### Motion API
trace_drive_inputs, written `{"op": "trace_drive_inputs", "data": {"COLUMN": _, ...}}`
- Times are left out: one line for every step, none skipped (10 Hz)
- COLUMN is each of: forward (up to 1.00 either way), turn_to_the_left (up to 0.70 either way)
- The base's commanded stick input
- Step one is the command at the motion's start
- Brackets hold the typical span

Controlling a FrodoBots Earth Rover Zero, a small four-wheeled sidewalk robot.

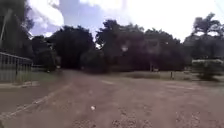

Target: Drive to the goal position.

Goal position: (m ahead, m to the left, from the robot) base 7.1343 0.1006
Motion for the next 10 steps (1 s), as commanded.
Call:
{"op": "trace_drive_inputs", "data": {"forward": 0.70, "turn_to_the_left": 0.00}}
{"op": "trace_drive_inputs", "data": {"forward": 0.70, "turn_to_the_left": 0.00}}
{"op": "trace_drive_inputs", "data": {"forward": 0.70, "turn_to_the_left": 0.00}}
{"op": "trace_drive_inputs", "data": {"forward": 0.70, "turn_to_the_left": 0.00}}
{"op": "trace_drive_inputs", "data": {"forward": 0.70, "turn_to_the_left": 0.00}}
{"op": "trace_drive_inputs", "data": {"forward": 0.70, "turn_to_the_left": 0.00}}
{"op": "trace_drive_inputs", "data": {"forward": 0.70, "turn_to_the_left": 0.00}}
{"op": "trace_drive_inputs", "data": {"forward": 0.70, "turn_to_the_left": 0.00}}
{"op": "trace_drive_inputs", "data": {"forward": 0.70, "turn_to_the_left": 0.00}}
{"op": "trace_drive_inputs", "data": {"forward": 0.70, "turn_to_the_left": 0.00}}
